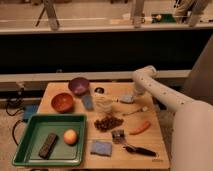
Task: Wipe table surface with towel
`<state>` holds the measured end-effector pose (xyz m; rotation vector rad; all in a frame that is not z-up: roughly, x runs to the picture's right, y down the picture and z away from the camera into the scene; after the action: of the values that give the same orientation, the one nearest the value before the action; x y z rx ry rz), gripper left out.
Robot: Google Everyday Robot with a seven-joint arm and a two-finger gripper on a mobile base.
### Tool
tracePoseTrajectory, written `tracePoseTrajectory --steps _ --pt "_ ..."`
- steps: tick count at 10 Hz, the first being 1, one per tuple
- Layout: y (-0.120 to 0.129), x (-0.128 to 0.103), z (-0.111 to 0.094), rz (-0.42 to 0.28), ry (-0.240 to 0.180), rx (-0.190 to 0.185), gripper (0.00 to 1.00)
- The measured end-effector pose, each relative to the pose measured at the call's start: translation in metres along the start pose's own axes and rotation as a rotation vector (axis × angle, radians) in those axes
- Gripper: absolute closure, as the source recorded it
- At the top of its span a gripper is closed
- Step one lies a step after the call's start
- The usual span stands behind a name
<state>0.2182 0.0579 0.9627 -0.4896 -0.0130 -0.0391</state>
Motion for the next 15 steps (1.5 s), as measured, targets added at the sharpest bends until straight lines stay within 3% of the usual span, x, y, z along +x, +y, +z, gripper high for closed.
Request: tracePoseTrajectory --steps 8,11,15 --pt "0.014 -0.009 0.004 -0.067 -0.023 0.012 1.0" --pt "0.021 0.002 0.001 -0.085 -0.011 0.025 1.0" --pt "0.021 0.035 -0.002 -0.057 0.009 0.051 1.0"
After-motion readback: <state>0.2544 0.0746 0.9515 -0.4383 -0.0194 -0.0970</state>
